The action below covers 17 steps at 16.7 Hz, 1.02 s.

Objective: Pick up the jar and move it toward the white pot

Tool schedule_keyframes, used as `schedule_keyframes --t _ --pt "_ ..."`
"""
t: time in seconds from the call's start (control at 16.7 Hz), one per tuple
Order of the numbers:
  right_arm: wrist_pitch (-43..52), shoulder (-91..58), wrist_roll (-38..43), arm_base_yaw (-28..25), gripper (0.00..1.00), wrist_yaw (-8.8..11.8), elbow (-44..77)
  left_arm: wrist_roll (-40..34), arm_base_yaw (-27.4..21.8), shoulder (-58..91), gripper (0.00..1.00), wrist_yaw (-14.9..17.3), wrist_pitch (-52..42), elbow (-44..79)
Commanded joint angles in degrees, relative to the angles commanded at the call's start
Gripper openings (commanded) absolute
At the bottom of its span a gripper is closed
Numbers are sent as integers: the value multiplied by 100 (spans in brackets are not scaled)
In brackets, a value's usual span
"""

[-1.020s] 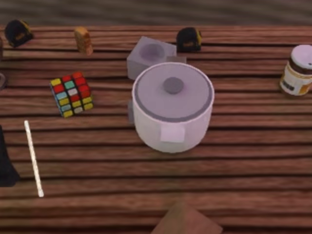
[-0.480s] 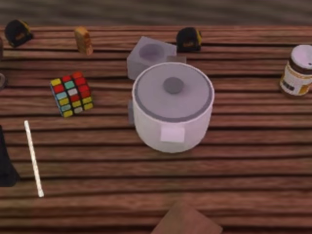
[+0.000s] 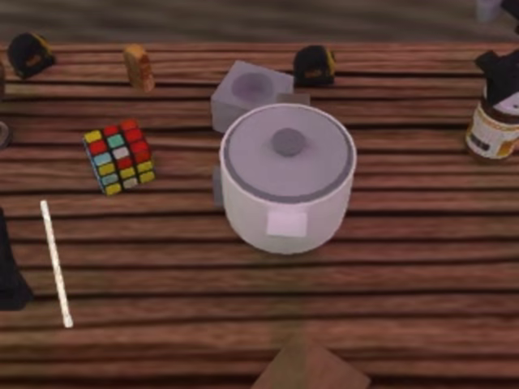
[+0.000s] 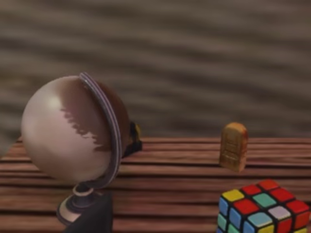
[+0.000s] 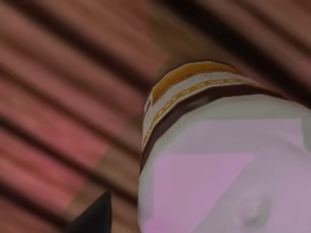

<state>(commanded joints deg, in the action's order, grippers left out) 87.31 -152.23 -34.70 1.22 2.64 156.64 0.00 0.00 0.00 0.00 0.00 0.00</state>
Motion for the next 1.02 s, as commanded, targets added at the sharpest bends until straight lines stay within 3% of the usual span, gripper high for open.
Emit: schedule_keyframes --t 0.54,1.02 --pt "41 -210 -70 -2 100 13 16 0 0 0 100 0 0 0" --pt "-1239 100 -34 -55 100 16 -1582 0 0 0 100 0 0 0"
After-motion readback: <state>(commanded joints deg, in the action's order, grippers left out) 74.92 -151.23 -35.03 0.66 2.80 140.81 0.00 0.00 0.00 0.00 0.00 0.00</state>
